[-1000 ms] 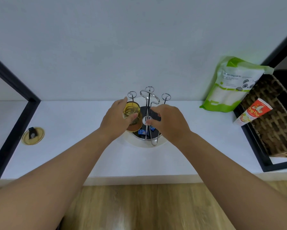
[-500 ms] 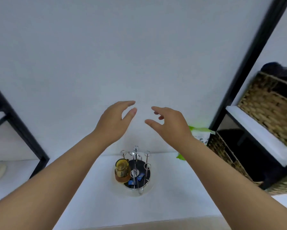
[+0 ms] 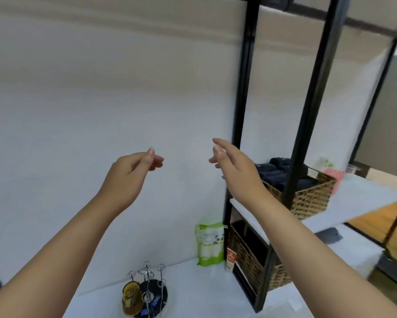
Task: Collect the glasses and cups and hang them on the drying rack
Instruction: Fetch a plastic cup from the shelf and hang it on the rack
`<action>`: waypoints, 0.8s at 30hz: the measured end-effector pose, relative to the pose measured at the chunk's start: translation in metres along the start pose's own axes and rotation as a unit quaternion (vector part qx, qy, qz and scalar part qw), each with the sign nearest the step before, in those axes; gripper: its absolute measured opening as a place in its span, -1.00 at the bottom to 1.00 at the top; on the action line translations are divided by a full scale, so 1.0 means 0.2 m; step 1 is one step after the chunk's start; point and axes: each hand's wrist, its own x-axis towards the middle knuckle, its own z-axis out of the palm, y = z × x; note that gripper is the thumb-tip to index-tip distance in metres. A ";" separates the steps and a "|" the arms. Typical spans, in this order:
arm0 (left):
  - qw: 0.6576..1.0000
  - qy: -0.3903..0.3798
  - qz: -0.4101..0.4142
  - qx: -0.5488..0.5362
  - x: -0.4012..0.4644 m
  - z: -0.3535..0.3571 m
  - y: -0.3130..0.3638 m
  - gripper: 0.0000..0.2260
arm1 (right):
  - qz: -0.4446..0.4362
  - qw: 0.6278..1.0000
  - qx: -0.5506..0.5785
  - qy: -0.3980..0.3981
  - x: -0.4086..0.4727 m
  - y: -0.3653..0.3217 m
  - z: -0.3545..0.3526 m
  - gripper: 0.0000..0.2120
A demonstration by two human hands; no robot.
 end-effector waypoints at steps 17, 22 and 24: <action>0.961 -0.229 0.115 -0.107 -0.15 0.72 0.57 -0.54 | 0.057 0.980 -0.146 0.122 -0.54 -0.18 -0.74 -0.34; 0.945 -0.284 0.120 -0.112 -0.15 1.10 0.64 -0.58 | 0.104 0.969 -0.155 0.163 -0.61 0.02 -1.02 -0.43; 0.939 -0.299 0.117 -0.121 -0.14 1.27 0.68 -0.60 | 0.117 0.964 -0.154 0.185 -0.63 0.12 -1.15 -0.38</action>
